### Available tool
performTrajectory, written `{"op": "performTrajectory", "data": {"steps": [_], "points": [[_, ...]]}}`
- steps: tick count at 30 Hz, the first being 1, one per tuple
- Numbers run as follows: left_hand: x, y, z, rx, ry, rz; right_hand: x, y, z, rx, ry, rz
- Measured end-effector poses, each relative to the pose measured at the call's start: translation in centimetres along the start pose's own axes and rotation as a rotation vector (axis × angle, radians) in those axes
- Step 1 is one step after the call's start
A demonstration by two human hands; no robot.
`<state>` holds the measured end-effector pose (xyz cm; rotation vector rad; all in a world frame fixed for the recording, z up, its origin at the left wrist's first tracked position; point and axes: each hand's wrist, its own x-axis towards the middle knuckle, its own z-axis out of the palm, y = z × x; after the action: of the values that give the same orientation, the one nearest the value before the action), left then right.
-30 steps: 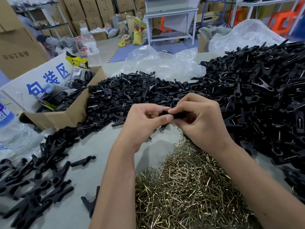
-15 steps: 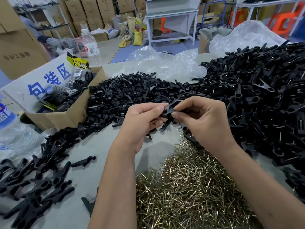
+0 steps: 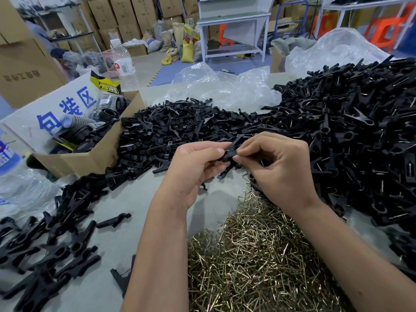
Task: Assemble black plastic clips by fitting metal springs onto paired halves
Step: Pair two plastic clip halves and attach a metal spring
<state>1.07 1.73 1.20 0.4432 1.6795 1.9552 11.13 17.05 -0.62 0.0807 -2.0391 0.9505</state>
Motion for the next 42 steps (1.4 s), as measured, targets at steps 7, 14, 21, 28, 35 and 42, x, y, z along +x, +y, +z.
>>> {"op": "performTrajectory", "data": {"steps": [7, 14, 21, 28, 35, 42], "points": [[-0.3, 0.0, -0.4, 0.252, -0.066, 0.175, 0.0, 0.2, 0.1, 0.058, 0.069, 0.156], [0.0, -0.4, -1.0, 0.292, -0.011, 0.210, 0.1, -0.2, 0.2, 0.158, 0.012, 0.262], [0.6, -0.7, -2.0, 0.305, 0.222, 0.344, 1.2, -0.7, -0.7, 0.026, -0.230, 0.420], [0.8, -0.9, -3.0, 0.195, 0.349, 0.376, 1.1, -2.6, -0.1, -0.233, -1.190, 0.368], [0.7, -0.7, -2.9, 0.185, 0.317, 0.370, 1.8, -3.0, -1.2, 0.087, -1.134, 0.461], [0.5, -0.5, -2.9, 0.143, 0.324, 0.376, 2.2, -2.3, -2.6, 0.382, -0.830, 0.483]]}}
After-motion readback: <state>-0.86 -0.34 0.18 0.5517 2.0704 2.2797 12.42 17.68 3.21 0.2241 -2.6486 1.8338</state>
